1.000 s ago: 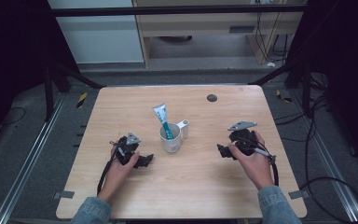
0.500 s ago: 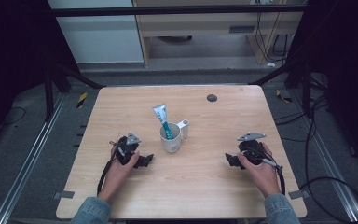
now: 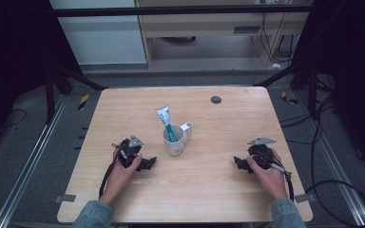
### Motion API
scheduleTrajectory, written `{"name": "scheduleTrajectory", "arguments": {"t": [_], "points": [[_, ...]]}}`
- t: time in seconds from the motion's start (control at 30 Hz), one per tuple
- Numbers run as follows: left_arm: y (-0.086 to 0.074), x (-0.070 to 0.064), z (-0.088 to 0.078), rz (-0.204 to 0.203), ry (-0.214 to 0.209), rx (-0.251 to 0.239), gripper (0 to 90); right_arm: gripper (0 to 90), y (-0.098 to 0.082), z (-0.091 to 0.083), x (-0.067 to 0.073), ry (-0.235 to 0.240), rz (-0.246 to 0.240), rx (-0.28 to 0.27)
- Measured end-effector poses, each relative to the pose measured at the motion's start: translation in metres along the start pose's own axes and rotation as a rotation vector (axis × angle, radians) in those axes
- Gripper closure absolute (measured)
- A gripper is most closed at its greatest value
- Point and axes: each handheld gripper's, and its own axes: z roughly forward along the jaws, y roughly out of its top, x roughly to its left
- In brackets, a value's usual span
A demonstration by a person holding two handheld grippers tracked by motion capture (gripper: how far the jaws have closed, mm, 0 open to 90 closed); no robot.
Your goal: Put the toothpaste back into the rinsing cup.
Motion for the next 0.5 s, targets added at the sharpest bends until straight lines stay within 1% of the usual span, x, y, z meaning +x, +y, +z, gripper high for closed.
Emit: {"name": "scheduleTrajectory", "arguments": {"t": [0.27, 0.5], "points": [[0.000, 0.000, 0.000, 0.001, -0.001, 0.000, 0.0, 10.8, 0.001, 0.007, -0.003, -0.001, 0.035, -0.015], [0.000, 0.000, 0.000, 0.002, -0.001, 0.000, 0.0, 10.3, 0.001, 0.013, -0.004, -0.007, 0.046, -0.018]]}}
